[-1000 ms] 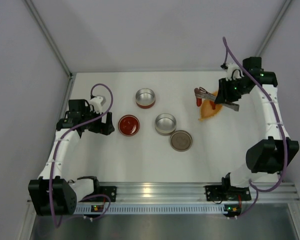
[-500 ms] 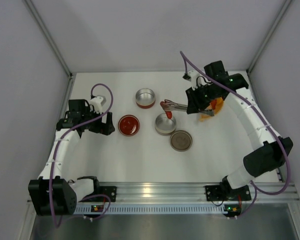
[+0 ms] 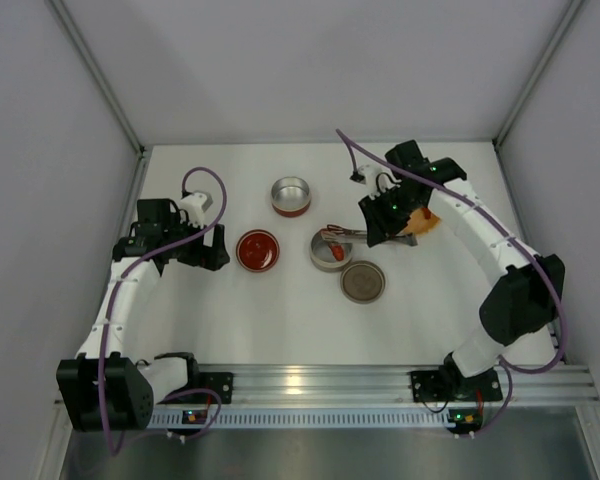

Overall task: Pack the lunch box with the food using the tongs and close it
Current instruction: Place the fake food in the packing box.

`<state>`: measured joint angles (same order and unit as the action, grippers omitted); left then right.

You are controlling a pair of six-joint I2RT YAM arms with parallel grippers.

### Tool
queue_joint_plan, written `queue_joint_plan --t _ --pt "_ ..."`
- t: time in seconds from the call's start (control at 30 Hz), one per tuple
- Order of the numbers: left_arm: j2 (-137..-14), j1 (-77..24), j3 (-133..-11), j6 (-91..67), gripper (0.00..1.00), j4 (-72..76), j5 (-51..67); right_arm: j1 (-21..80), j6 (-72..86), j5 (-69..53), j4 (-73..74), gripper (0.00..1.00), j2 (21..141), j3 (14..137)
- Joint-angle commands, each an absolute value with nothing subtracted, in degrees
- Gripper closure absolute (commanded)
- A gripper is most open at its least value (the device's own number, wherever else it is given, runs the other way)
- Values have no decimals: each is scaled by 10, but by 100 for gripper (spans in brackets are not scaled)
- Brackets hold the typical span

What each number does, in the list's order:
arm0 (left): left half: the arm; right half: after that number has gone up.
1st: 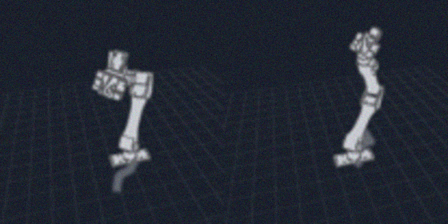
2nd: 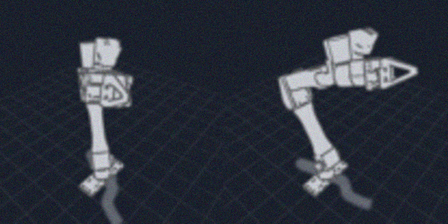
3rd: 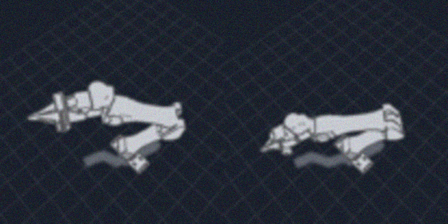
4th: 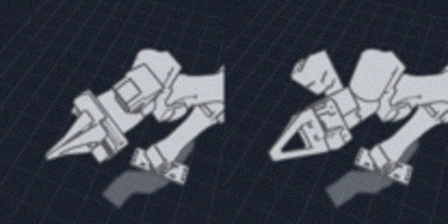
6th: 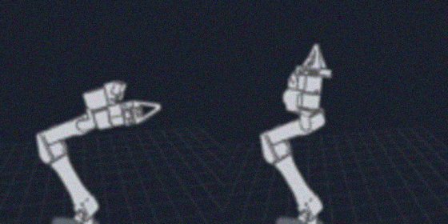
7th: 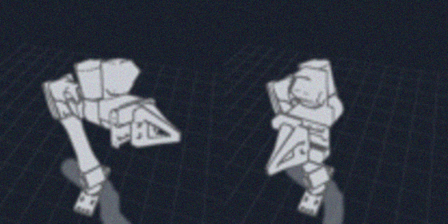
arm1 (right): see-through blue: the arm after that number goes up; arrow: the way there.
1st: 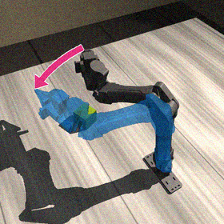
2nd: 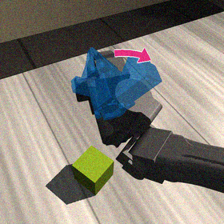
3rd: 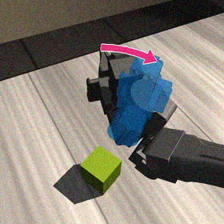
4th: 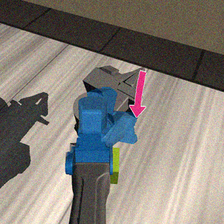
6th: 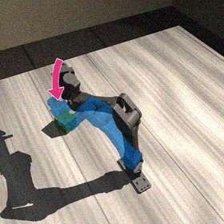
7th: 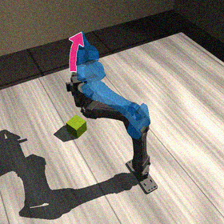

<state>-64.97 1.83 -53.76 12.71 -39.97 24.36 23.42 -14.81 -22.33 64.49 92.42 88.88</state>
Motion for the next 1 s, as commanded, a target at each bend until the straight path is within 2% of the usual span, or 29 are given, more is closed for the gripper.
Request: queue_joint_plan --t 0.0,0.67,0.77,0.97 --pt "-633 18 -533 136 2 -386 244 245 -147 -226 592 100 923 886" --pt "-638 18 -523 137 2 -378 241 244 -142 -242 581 100 969 880" --pt "-641 18 -521 137 2 -376 243 244 -143 -243 583 89 972 882" --pt "-642 18 -520 139 2 -375 241 245 -142 -250 592 60 969 896"
